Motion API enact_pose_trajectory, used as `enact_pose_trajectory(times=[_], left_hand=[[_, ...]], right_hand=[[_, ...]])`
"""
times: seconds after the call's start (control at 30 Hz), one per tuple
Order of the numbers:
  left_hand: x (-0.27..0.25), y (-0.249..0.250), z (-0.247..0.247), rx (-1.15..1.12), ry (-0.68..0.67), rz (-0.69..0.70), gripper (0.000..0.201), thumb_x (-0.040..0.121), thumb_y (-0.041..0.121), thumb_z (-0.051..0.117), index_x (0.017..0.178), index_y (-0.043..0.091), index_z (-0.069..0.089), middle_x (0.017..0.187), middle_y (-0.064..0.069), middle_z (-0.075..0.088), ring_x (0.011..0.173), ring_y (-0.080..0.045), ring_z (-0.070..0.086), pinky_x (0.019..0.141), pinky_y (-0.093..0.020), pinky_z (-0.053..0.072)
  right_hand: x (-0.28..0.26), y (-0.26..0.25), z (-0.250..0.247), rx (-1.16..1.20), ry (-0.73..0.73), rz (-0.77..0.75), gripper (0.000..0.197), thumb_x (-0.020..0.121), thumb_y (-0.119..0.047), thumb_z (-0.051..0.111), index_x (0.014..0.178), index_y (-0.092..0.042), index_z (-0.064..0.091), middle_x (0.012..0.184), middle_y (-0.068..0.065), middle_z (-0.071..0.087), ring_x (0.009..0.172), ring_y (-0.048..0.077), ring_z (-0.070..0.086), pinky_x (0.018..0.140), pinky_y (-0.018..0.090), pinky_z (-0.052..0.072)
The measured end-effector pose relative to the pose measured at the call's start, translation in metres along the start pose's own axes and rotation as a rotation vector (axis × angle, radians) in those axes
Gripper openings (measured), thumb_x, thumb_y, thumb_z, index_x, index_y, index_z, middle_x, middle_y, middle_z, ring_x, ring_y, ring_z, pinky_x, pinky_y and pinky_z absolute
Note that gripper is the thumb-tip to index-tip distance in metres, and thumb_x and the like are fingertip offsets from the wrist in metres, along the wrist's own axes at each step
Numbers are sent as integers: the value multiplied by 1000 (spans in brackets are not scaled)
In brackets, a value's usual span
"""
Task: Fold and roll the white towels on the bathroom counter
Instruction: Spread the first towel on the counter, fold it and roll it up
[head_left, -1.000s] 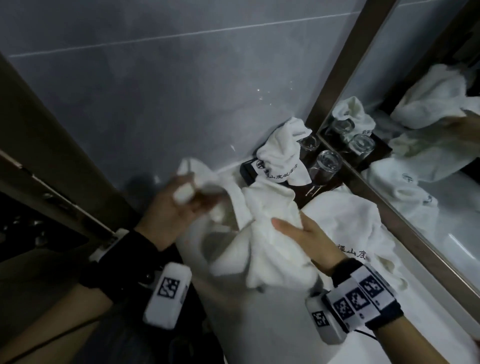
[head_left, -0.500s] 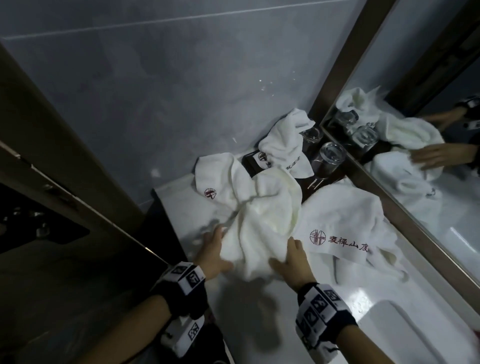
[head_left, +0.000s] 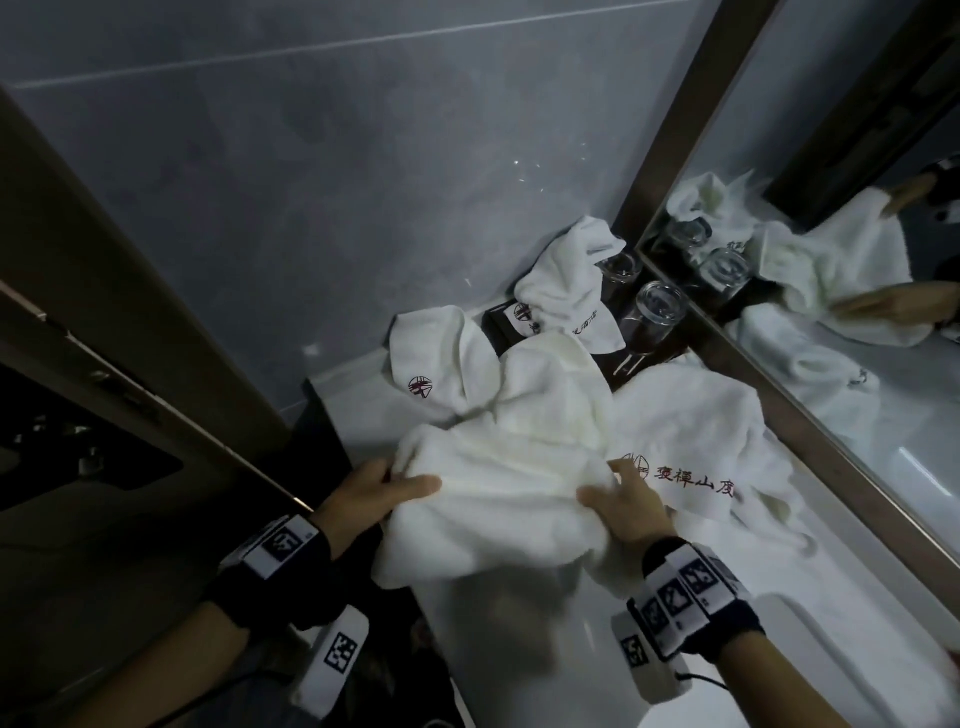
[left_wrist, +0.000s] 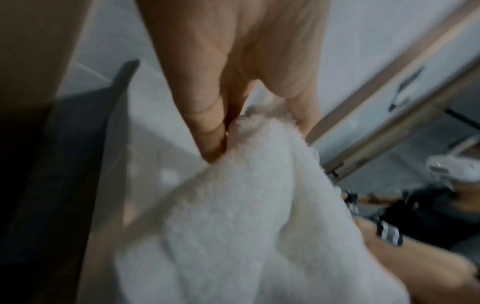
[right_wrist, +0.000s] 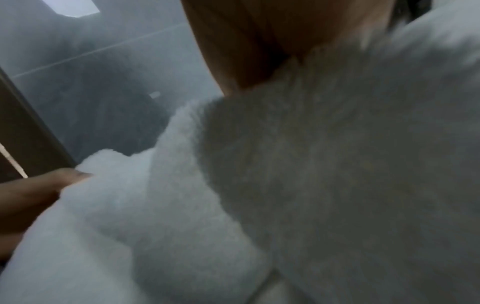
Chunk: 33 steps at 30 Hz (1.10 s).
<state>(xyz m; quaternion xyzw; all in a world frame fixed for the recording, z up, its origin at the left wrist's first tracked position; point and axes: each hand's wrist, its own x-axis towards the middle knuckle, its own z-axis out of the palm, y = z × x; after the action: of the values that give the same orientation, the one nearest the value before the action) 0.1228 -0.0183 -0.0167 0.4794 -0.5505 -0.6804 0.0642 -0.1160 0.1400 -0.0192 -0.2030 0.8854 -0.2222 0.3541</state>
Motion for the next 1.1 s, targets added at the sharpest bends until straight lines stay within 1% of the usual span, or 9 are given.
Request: enact_pose_trajectory(times=[0.07, 0.2, 0.3, 0.4, 0.5, 0.67, 0.8, 0.97, 1.1], left_hand=[[-1, -2, 1, 9, -83, 20, 57, 61, 21, 84, 111, 9, 60, 114, -10, 67, 108, -22, 62, 95, -36, 49], [1, -10, 1, 378, -169, 48, 67, 69, 11, 79, 124, 7, 41, 123, -6, 56, 115, -21, 53, 100, -33, 42], [-1, -15, 9, 504, -336, 68, 67, 73, 19, 77, 130, 13, 41, 126, -4, 55, 117, -18, 52, 105, -37, 40], [-1, -8, 23, 544, -439, 111, 23, 74, 38, 74, 89, 33, 58, 88, 5, 64, 82, -9, 59, 82, -31, 51], [18, 6, 26, 603, -239, 251, 29, 83, 37, 63, 56, 29, 56, 56, 10, 51, 62, -7, 50, 65, -23, 41], [72, 37, 26, 582, 108, 364, 11, 85, 2, 54, 94, 0, 61, 93, -16, 66, 88, -22, 60, 83, -31, 46], [105, 49, 47, 483, 129, 258, 35, 83, -3, 52, 118, 1, 45, 115, -17, 56, 107, -31, 56, 95, -36, 44], [113, 50, 69, 252, 42, 170, 38, 77, 6, 60, 113, 8, 48, 106, -15, 61, 96, -19, 55, 83, -28, 42], [99, 65, 59, 188, -4, 303, 24, 82, 6, 62, 103, 12, 55, 91, -3, 60, 84, -11, 56, 72, -23, 44]], right_hand=[[-2, 6, 5, -189, -89, -39, 39, 86, -18, 59, 122, -8, 50, 119, 17, 61, 107, 29, 55, 79, 27, 37], [0, 4, -2, -298, -173, -48, 33, 85, -41, 62, 83, -8, 63, 82, 8, 63, 78, 19, 55, 58, 22, 38], [12, -10, -9, -107, 45, -121, 45, 89, -44, 54, 111, -4, 57, 109, 14, 64, 91, 20, 55, 79, 25, 39], [27, -28, -7, 28, 138, -164, 57, 85, -37, 64, 128, -6, 42, 129, 19, 45, 110, 30, 52, 95, 38, 44], [42, -44, -5, 45, 200, -192, 75, 78, -35, 72, 137, -11, 31, 137, 19, 29, 120, 38, 43, 104, 49, 39], [62, -62, 4, -62, 94, -220, 89, 72, -17, 68, 143, -31, 16, 137, 17, 24, 119, 40, 42, 101, 53, 40], [61, -58, 19, -317, 158, -286, 61, 80, -11, 56, 134, -22, 31, 125, 13, 35, 97, 38, 57, 75, 41, 49], [62, -54, 8, -422, 38, -417, 44, 84, -20, 57, 124, -13, 38, 110, 13, 49, 94, 37, 57, 79, 39, 43], [60, -58, -22, -218, 230, -591, 39, 83, -8, 58, 120, -12, 46, 102, 1, 41, 81, 21, 45, 72, 32, 33]])
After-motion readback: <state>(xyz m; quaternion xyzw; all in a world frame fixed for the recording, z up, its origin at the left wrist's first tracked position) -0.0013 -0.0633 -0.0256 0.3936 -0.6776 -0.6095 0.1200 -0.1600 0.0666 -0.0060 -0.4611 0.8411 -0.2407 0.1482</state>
